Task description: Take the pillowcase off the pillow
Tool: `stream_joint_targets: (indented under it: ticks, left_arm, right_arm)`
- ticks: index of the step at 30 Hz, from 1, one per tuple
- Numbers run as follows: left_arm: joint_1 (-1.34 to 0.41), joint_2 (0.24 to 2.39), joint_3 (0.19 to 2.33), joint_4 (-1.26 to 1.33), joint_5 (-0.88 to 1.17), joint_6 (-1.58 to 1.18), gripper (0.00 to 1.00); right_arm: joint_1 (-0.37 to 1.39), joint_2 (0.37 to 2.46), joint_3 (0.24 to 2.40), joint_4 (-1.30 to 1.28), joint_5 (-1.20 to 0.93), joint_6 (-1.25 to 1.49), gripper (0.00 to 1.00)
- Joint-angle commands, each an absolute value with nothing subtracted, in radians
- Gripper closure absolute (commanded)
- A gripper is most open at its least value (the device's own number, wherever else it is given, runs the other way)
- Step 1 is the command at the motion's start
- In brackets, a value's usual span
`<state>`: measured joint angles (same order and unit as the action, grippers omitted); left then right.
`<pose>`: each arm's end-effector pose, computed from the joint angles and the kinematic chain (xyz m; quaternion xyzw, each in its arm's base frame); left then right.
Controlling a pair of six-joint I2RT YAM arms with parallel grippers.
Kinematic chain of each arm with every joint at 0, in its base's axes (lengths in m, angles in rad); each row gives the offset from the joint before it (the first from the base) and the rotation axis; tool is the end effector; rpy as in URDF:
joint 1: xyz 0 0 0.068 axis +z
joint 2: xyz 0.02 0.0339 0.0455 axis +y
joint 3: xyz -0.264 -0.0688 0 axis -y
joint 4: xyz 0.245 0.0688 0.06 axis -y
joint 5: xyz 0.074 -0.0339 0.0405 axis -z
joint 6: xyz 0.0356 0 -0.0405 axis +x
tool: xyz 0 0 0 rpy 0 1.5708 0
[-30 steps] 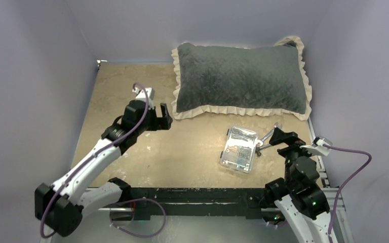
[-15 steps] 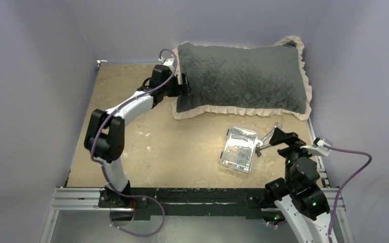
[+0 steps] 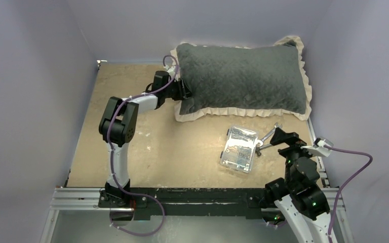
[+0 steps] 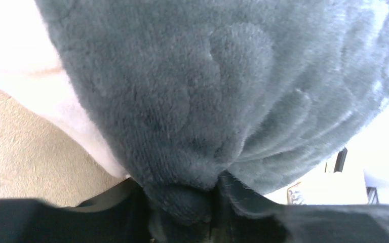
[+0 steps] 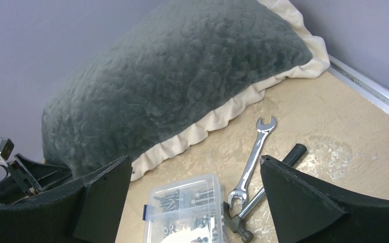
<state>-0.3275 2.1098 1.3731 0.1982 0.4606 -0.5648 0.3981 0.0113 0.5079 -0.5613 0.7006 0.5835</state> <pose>0.4382 -0.1656 0.1656 0.0116 0.8541 -0.3864 0.3478 0.0493 -0.0042 0.2794 0.2971 0.6606 0.0819 0.6845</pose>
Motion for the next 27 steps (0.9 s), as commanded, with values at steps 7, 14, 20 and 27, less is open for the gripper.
stream_joint_targets:
  ticks: [7,14,20,27]
  left_arm:
    - [-0.239,1.947,1.257,0.294,0.396,-0.613,1.0]
    - [-0.112,1.776,1.275,0.02,0.2,-0.571,1.0]
    - [-0.1,1.61,1.192,-0.071,0.078,-0.536,1.0]
    - [-0.1,1.57,1.178,-0.127,0.038,-0.502,1.0]
  right_arm:
    - [0.39,0.017,0.505,-0.548,0.753,0.597,0.01]
    - [0.39,0.123,0.506,-0.459,0.73,0.512,0.01]
    - [0.39,0.495,0.636,-0.392,0.699,0.421,0.01]
    - [0.391,1.023,1.021,-0.608,0.503,0.429,0.01]
